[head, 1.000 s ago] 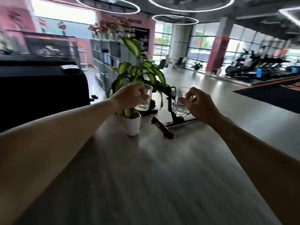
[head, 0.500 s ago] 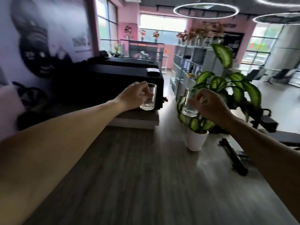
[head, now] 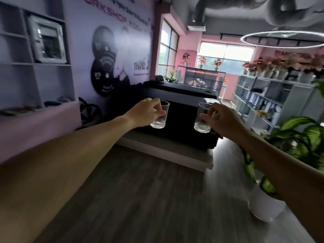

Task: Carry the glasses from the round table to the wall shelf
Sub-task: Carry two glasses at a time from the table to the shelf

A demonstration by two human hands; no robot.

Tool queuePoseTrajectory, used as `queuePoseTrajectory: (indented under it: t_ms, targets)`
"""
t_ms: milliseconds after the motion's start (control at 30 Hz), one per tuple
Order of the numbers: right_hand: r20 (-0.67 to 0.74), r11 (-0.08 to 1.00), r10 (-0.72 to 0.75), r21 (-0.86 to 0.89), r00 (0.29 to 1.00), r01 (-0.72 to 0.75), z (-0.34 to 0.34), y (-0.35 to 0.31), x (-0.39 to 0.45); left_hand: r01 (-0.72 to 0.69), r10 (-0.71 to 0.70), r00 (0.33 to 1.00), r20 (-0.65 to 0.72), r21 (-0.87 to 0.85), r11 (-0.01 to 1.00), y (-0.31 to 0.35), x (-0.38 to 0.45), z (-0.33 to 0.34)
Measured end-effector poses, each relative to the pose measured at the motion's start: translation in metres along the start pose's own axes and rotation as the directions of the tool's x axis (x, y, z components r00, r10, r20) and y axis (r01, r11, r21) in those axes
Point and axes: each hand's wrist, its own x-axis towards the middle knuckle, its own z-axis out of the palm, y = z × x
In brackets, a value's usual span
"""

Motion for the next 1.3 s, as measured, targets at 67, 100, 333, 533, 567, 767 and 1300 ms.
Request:
queuePoseTrajectory:
  t_ms: [67, 100, 333, 533, 567, 767, 1300]
  targets:
    - [-0.002, 0.999, -0.039, 0.009, 0.999, 0.039, 0.032, -0.016, 0.029, 0.025, -0.024, 0.999, -0.027, 0.020, 0.999, -0.033, 0.008, -0.021]
    - [0.003, 0.998, -0.055, 0.017, 0.998, 0.055, 0.046, -0.023, 0.040, 0.039, -0.038, 0.999, -0.039, 0.024, 0.999, -0.047, 0.011, -0.029]
    - [0.126, 0.974, -0.199, 0.134, 0.972, 0.182, 0.161, -0.073, 0.129, 0.180, -0.161, 0.973, -0.165, 0.112, 0.977, -0.157, 0.028, -0.087]
    - [0.190, 0.940, -0.272, 0.261, 0.943, 0.219, 0.259, -0.109, 0.210, 0.317, -0.271, 0.932, -0.240, 0.178, 0.931, -0.245, 0.049, -0.129]
    - [0.200, 0.932, -0.287, 0.284, 0.937, 0.225, 0.277, -0.114, 0.225, 0.345, -0.295, 0.922, -0.252, 0.188, 0.919, -0.260, 0.053, -0.136]
    - [0.230, 0.880, -0.393, 0.375, 0.890, 0.292, 0.368, -0.144, 0.324, 0.474, -0.375, 0.851, -0.368, 0.231, 0.850, -0.329, 0.093, -0.182]
    - [0.264, 0.678, -0.668, 0.601, 0.696, 0.423, 0.587, -0.317, 0.436, 0.705, -0.458, 0.653, -0.603, 0.264, 0.658, -0.474, 0.074, -0.300]
